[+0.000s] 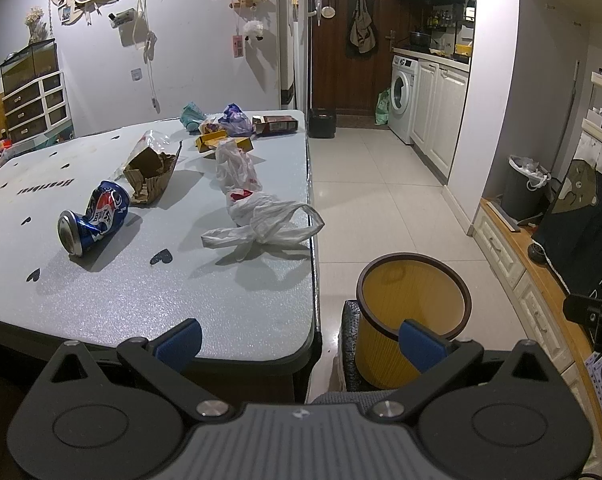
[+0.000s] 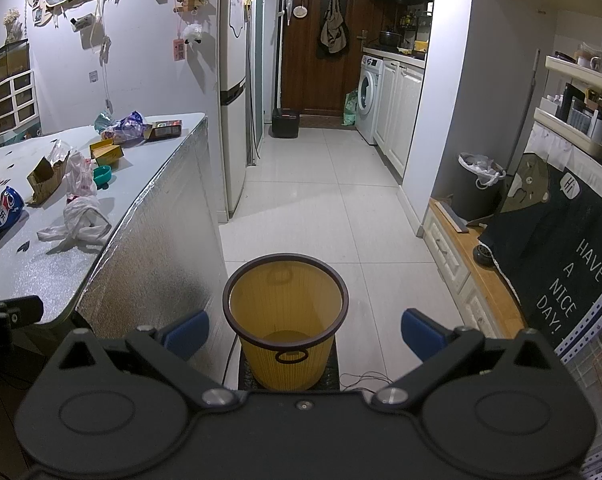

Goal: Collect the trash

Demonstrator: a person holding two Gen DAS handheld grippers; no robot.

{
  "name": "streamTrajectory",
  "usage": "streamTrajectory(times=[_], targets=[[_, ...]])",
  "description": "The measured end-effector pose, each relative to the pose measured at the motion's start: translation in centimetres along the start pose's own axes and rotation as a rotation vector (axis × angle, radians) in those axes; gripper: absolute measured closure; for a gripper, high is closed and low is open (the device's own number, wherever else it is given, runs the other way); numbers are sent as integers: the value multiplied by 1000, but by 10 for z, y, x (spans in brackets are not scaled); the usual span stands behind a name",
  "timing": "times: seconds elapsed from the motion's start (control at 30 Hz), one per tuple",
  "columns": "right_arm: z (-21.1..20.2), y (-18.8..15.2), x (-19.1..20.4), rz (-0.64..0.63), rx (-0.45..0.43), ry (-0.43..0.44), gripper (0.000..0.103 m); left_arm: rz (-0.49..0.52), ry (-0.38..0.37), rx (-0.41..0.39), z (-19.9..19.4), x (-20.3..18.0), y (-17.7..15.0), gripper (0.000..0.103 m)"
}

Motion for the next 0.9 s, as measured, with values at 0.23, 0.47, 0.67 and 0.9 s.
streamTrajectory(times=[0.23,0.47,0.67,0.9], targets=[[0,0,0,-1,0,0,0,0,0,0,0,0,0,0],[0,0,0,0,1,0,0,1,1,-2,0,0,0,0],[-1,2,1,1,1,0,0,1,1,-3,-1,-2,1,0],[1,0,-1,4,4,2,0,6,-5,-11,-1,-6,5,0]])
Point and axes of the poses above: each gripper's, at about its wrist camera, not at the fingertips, and z roughly the way its jaws point, x to its left, y to its top, the point moved 10 cm from there along z, roughly the way its jaws point, and after that the axes turned 13 degrees about z, right-handed, at the moved point
